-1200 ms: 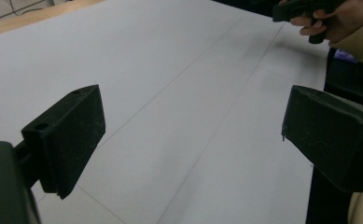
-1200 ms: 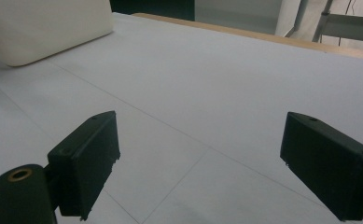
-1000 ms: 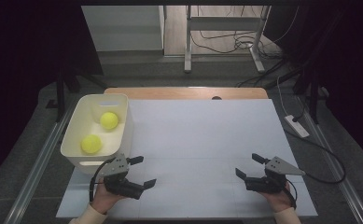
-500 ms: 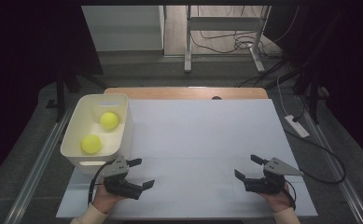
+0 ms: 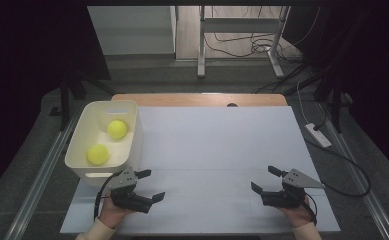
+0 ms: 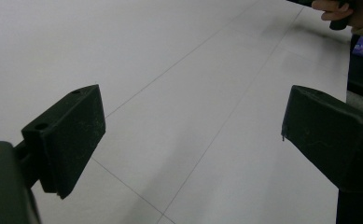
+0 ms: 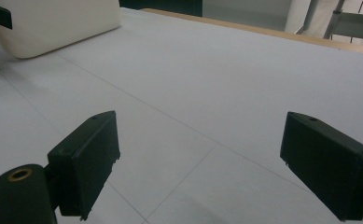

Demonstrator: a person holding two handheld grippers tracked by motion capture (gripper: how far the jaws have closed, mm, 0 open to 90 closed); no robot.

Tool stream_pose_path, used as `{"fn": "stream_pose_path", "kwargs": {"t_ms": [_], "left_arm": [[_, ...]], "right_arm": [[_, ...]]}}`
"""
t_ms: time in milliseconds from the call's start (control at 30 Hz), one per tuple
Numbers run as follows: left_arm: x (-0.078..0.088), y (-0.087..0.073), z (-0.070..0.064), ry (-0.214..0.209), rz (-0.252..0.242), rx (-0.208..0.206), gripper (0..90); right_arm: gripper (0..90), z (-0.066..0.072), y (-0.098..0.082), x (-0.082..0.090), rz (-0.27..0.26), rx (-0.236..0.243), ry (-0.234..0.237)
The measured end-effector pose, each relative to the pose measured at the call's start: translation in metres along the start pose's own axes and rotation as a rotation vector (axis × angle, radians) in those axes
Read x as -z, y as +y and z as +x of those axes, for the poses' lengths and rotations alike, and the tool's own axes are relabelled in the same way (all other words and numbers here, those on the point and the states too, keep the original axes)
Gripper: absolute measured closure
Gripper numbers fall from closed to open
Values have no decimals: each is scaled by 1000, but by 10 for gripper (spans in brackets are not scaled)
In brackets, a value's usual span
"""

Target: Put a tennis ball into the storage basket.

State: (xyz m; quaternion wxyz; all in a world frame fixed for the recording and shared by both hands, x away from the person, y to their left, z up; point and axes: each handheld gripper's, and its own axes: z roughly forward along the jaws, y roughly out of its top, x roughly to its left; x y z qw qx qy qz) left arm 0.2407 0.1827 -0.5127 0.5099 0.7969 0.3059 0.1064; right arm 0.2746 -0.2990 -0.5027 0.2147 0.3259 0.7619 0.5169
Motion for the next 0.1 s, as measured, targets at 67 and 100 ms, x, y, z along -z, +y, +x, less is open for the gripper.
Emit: {"fn": "stream_pose_path", "kwargs": {"t_ms": [67, 100], "left_arm": [[0, 0, 0, 0, 0, 1, 66], [0, 0, 0, 0, -1, 2, 66]], "right_arm": [[117, 0, 0, 0, -4, -2, 2], [117, 0, 0, 1, -3, 1, 2]]}}
